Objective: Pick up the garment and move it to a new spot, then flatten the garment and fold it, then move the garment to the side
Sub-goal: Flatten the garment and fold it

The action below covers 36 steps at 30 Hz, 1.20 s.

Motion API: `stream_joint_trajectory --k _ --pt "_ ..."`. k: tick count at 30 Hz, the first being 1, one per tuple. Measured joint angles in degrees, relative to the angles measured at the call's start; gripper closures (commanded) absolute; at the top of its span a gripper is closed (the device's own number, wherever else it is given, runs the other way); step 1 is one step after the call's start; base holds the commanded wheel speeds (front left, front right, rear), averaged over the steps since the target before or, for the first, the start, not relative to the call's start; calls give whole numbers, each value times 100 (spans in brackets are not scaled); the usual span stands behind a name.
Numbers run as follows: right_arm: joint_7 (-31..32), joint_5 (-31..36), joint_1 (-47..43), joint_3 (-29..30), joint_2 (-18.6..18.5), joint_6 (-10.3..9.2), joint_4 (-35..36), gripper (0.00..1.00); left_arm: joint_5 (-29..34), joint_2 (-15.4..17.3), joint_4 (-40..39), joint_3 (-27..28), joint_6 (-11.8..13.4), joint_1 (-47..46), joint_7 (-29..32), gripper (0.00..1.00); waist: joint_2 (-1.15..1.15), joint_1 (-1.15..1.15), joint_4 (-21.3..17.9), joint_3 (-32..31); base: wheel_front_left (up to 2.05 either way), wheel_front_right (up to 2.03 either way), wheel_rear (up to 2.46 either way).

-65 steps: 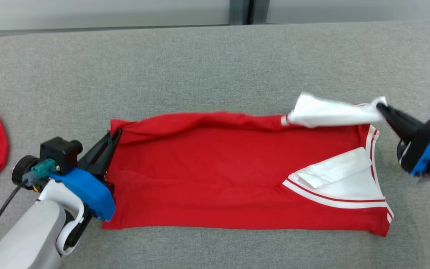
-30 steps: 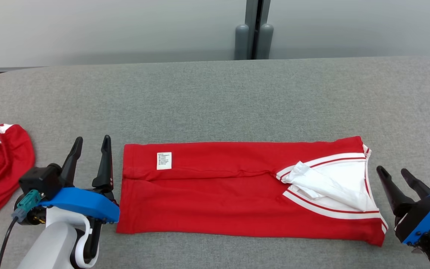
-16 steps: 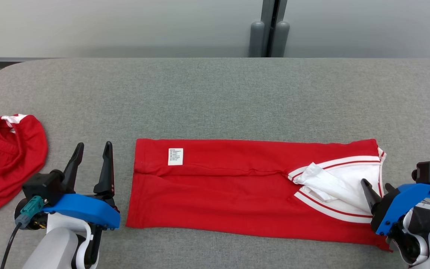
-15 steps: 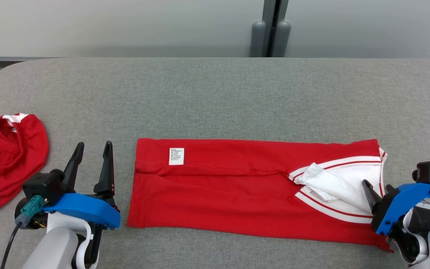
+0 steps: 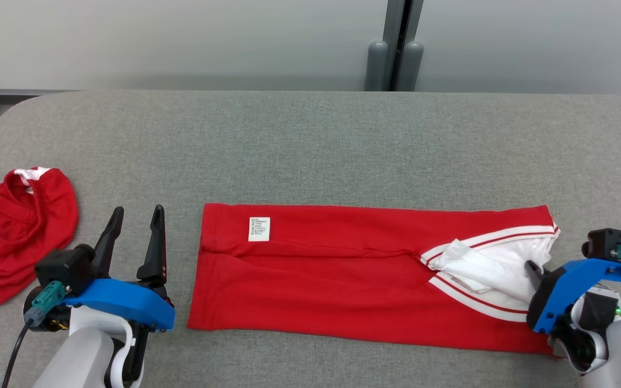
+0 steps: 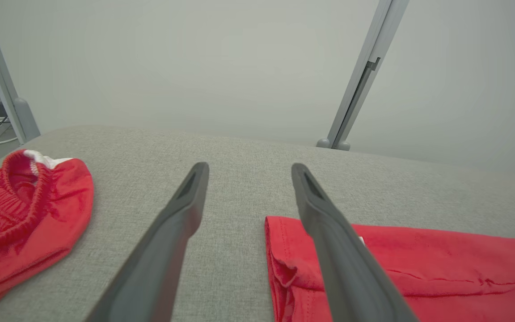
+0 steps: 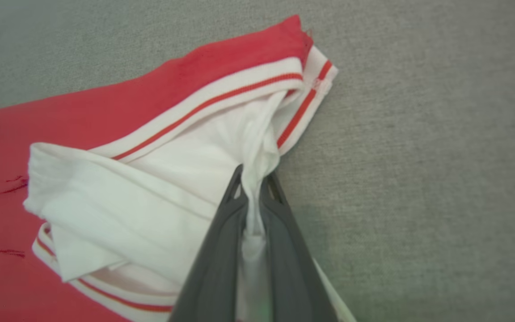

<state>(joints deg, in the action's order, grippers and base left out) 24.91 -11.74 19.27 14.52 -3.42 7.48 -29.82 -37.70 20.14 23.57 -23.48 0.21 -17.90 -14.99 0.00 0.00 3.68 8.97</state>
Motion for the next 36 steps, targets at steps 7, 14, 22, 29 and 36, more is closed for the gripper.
stream_joint_trajectory --k 7,14,22,29,36 --pt "-51 35 -236 347 -374 2 711 100 -54 34 -5 48 -7 121 0 0 0 0 -157 -83 0 0 0" --pt "168 414 -566 832 -822 1 1472 100 -71 41 -47 32 -5 140 4 0 0 0 -187 -77 0 0 0" --pt "560 245 -740 553 -594 1 2171 100 -71 67 -31 -30 -7 145 26 0 0 0 -171 -177 0 0 0" --pt "733 38 -795 -539 -92 0 2472 100 -70 113 -45 -68 7 156 36 0 0 0 -165 -294 0 0 0" --pt "454 -902 -76 -2346 47 0 1573 100 -55 98 -53 -156 7 151 80 0 0 0 -13 -272 0 0 0"
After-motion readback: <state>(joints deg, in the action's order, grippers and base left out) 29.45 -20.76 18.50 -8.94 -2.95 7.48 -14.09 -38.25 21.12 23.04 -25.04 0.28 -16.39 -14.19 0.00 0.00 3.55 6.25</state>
